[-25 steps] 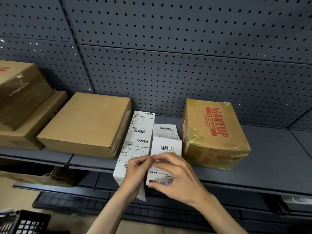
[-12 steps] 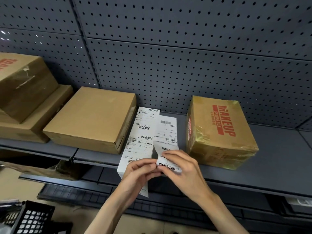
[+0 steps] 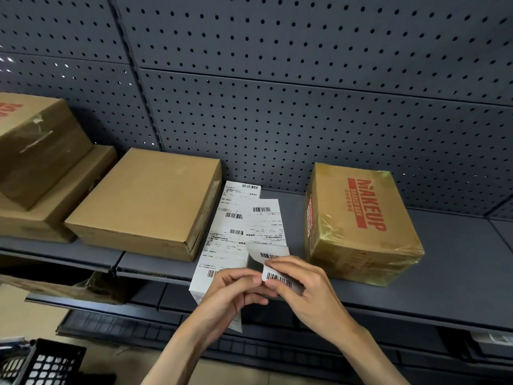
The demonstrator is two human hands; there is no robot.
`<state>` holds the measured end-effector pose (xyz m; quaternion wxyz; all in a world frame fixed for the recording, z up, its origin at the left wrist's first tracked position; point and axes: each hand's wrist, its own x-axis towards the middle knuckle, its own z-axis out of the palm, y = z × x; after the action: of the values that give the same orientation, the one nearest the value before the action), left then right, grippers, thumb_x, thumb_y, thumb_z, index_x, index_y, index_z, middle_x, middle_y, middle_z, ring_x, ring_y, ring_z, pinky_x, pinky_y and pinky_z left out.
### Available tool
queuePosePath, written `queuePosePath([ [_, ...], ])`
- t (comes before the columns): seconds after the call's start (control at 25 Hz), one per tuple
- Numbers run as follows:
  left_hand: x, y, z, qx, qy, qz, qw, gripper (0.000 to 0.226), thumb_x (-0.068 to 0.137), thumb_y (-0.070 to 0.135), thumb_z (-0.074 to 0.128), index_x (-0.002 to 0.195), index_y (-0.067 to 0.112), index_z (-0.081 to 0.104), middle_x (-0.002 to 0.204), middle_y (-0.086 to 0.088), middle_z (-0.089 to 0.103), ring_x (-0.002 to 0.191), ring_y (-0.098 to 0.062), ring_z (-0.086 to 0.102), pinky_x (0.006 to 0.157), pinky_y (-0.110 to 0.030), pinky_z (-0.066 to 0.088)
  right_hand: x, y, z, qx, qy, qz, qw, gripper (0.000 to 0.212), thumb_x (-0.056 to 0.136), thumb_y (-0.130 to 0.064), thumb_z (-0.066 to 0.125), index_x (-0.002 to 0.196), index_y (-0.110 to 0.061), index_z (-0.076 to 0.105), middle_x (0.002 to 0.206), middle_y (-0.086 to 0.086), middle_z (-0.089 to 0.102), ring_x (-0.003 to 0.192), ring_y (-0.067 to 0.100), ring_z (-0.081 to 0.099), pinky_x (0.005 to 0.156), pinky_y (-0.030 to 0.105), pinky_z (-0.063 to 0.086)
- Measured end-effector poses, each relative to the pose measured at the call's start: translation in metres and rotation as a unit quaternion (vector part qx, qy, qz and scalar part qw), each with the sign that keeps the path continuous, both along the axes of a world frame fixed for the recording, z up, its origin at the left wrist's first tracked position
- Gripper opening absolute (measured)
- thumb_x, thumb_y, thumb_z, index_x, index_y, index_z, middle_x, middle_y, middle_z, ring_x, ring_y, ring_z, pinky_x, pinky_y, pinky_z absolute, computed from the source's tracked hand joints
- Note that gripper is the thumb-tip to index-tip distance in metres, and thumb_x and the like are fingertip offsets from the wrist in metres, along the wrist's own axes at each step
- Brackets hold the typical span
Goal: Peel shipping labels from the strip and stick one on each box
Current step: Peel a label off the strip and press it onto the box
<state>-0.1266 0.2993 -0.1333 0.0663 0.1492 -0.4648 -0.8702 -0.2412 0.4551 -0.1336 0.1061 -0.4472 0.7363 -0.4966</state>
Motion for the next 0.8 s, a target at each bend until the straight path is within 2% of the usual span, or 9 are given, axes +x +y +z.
queuePosePath([
  [0.12, -0.004, 0.002, -0.001, -0.027, 0.006, 0.003, 1.000, 0.026, 0.073, 0.016, 0.075, 0.086, -0.005, 0.076, 0.082, -0.025, 0.074, 0.076, -0.031, 0.074, 0.067, -0.030, 0.059, -0.002, 0.001, 0.002, 0.009, 0.005, 0.011, 1.000, 0.048, 0.097, -0.049, 0.060, 0.120, -0.009, 0.073, 0.118, -0.008, 0.071, 0.113, 0.004, 0.066, 0.096, 0.022, 0.052],
  [0.28, -0.006, 0.000, 0.002, -0.013, 0.019, 0.020, 1.000, 0.017, 0.072, 0.021, 0.077, 0.079, 0.005, 0.074, 0.079, -0.025, 0.073, 0.073, -0.034, 0.075, 0.061, -0.030, 0.059, -0.005, 0.000, 0.002, 0.012, 0.008, 0.008, 1.000, 0.045, 0.098, -0.046, 0.061, 0.121, -0.009, 0.073, 0.117, -0.008, 0.070, 0.112, 0.005, 0.066, 0.095, 0.025, 0.053],
  [0.52, -0.011, -0.002, 0.001, -0.055, 0.025, 0.012, 0.998, 0.041, 0.064, 0.035, 0.091, 0.080, 0.001, 0.075, 0.081, -0.025, 0.073, 0.076, -0.034, 0.075, 0.063, -0.030, 0.058, -0.007, -0.002, 0.003, 0.018, 0.012, 0.008, 1.000, 0.048, 0.098, -0.049, 0.058, 0.122, -0.011, 0.072, 0.119, -0.009, 0.070, 0.114, 0.004, 0.065, 0.097, 0.026, 0.052],
  [0.68, -0.011, 0.000, 0.002, -0.045, 0.038, -0.007, 0.998, 0.032, 0.073, 0.035, 0.085, 0.085, 0.008, 0.074, 0.082, -0.016, 0.073, 0.079, -0.026, 0.073, 0.064, -0.030, 0.057, -0.007, -0.002, 0.006, 0.028, -0.001, 0.018, 0.999, 0.048, 0.101, -0.049, 0.055, 0.125, -0.011, 0.071, 0.122, -0.010, 0.068, 0.118, 0.004, 0.063, 0.099, 0.027, 0.051],
  [0.8, -0.011, 0.002, 0.000, -0.041, 0.046, -0.016, 0.998, 0.022, 0.083, 0.027, 0.076, 0.090, 0.008, 0.069, 0.085, -0.011, 0.068, 0.084, -0.022, 0.068, 0.064, -0.031, 0.057, -0.005, -0.002, 0.006, 0.036, 0.004, 0.026, 0.999, 0.043, 0.102, -0.045, 0.055, 0.125, -0.013, 0.070, 0.122, -0.010, 0.059, 0.119, 0.011, 0.060, 0.098, 0.027, 0.050],
])
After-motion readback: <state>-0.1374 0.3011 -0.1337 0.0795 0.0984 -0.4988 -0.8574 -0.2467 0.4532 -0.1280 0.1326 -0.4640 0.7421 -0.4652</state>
